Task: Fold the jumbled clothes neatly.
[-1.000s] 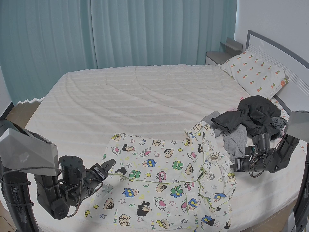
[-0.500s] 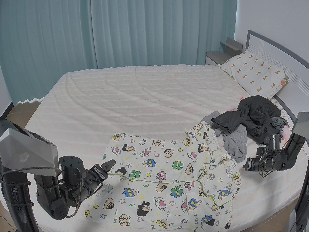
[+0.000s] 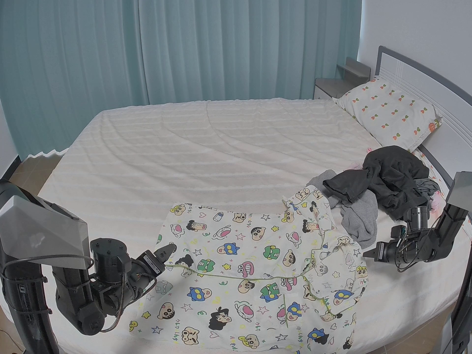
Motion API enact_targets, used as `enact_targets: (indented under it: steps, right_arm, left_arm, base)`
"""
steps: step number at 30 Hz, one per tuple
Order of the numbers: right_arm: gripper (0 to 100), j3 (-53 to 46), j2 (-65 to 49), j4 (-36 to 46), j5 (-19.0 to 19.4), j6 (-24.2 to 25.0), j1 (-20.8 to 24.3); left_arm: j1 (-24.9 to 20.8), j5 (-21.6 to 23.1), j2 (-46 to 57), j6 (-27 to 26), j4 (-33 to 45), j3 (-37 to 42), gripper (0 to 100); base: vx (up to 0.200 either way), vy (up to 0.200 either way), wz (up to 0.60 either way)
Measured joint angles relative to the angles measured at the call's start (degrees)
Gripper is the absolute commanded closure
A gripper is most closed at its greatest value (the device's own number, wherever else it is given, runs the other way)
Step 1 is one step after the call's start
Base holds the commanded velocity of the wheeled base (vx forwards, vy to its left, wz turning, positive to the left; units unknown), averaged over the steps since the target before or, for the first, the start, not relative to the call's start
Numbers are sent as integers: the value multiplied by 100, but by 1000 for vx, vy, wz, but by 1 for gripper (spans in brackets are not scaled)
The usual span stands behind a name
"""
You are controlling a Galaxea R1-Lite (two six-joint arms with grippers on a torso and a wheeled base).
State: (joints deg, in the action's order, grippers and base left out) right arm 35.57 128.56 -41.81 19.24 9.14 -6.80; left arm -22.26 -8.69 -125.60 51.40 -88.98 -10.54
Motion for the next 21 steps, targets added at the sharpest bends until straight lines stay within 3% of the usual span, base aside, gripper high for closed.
enact_targets:
  steps: [3,21]
  right_arm:
    - [0,52,0,7,244,7,-2]
    - [0,789,586,24,251,40,293]
  left_arm:
    - [0,2,5,2,0,0,0]
    - [-43,13,2,13,0,27,0]
  base:
    - [0,0,0]
    - [0,0,0]
